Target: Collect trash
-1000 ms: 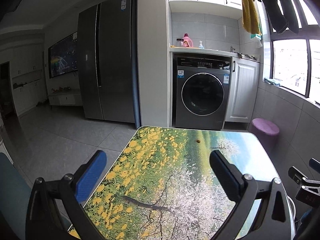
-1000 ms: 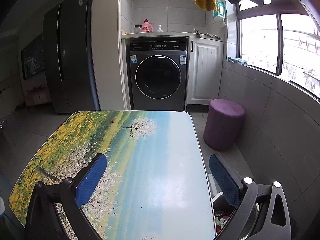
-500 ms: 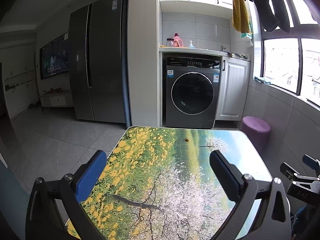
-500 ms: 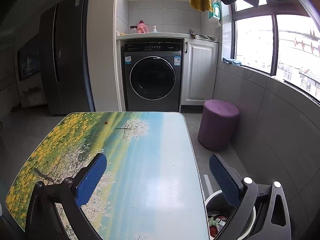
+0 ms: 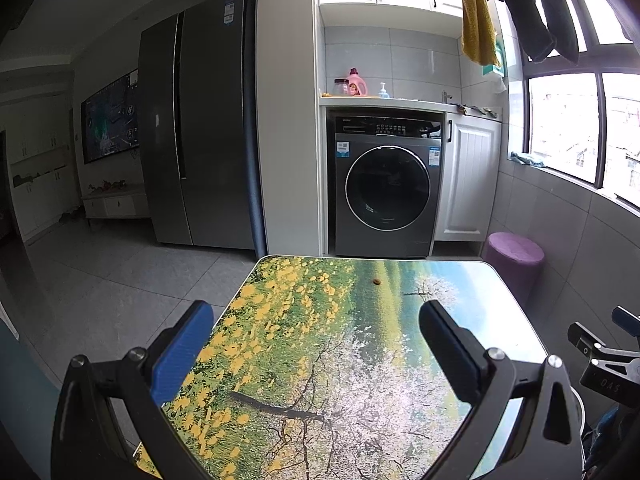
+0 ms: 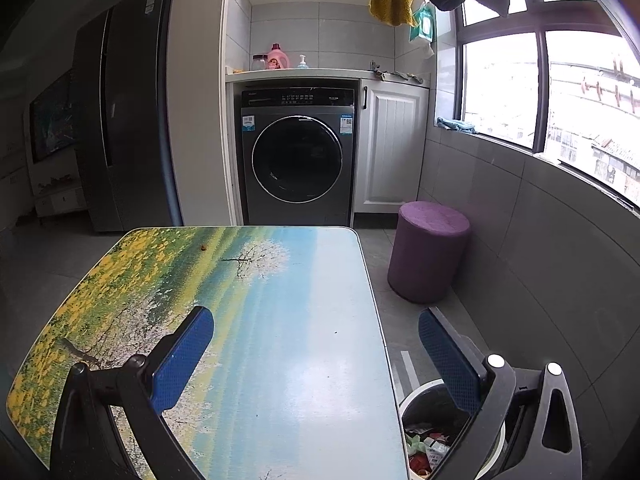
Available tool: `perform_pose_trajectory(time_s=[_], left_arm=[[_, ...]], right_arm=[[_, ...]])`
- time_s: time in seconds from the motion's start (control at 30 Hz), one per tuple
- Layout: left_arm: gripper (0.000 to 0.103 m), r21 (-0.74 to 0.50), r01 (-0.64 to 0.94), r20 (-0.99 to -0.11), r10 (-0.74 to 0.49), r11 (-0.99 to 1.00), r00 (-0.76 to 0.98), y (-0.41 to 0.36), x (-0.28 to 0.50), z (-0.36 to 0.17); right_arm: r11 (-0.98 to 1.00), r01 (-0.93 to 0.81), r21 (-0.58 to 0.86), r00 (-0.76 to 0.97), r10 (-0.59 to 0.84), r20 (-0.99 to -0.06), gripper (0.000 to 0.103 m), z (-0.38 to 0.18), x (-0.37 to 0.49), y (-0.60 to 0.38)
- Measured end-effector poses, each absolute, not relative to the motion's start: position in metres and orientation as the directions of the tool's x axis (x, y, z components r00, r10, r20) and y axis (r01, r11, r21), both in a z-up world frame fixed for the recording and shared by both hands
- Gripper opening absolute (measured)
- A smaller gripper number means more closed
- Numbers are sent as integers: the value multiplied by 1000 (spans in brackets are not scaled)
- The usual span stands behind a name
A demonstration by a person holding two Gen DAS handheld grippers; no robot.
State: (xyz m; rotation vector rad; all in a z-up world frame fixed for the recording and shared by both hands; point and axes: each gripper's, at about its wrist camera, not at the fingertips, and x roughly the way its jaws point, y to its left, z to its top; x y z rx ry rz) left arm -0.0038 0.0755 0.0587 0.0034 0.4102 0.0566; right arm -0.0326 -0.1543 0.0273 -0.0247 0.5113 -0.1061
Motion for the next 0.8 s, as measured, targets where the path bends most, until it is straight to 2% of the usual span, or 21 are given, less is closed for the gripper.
perform_pose_trajectory(time_s=[0.8], left_arm=[[103, 25, -107, -392, 108, 994, 914, 91, 1, 58]], right_arm=[[988, 135, -69, 870, -151, -468, 103, 31, -37, -161]])
